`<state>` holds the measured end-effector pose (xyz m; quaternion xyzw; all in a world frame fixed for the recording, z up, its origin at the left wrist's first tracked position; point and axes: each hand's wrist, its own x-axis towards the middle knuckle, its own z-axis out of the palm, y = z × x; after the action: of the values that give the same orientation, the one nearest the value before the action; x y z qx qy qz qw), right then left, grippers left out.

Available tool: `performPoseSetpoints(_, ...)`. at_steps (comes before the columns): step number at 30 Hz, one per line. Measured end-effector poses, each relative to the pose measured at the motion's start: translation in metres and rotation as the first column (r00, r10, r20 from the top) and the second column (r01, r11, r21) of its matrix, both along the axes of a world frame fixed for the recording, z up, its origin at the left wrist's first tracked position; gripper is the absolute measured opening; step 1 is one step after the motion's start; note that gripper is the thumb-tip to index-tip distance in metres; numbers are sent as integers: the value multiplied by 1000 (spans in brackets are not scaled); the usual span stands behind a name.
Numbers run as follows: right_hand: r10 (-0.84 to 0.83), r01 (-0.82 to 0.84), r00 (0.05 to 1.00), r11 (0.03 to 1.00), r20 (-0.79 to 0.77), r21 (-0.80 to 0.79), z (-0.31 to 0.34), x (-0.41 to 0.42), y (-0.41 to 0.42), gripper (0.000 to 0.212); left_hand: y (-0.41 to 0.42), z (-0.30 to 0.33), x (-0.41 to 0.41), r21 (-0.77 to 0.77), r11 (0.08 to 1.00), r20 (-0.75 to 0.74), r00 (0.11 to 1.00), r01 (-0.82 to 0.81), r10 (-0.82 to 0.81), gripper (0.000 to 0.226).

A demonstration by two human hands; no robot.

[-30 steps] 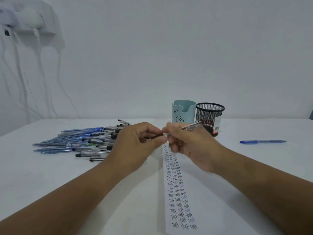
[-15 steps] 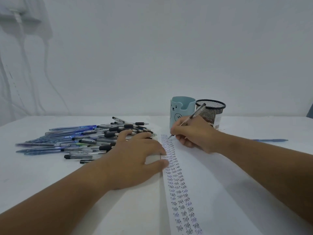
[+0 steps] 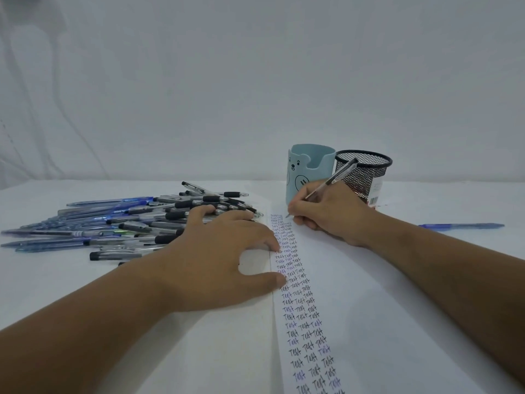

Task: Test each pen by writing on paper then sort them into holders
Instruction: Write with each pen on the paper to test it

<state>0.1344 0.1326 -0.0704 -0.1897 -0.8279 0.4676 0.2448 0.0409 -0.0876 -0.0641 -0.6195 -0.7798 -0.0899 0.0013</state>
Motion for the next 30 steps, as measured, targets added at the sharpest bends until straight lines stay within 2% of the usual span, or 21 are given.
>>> performPoseSetpoints(13, -16, 6, 997, 991, 78, 133, -1, 2, -1, 9, -3, -2, 2, -8, 1000, 24, 1000, 3, -3, 77)
performPoseSetpoints(18, -15, 7, 998, 992, 62, 125, 0, 4, -2, 10, -3, -2, 2, -5, 1000, 21, 1000, 11, -11, 77)
performPoseSetpoints(24, -36, 21, 997, 982, 74, 188, 0, 2, -4, 8, -4, -3, 2, 2, 1000, 30, 1000, 10, -10, 77)
performPoseSetpoints(30, -34, 23, 997, 987, 67, 158, -1, 3, -3, 8, -3, -4, 2, 6, 1000, 38, 999, 7, -7, 77)
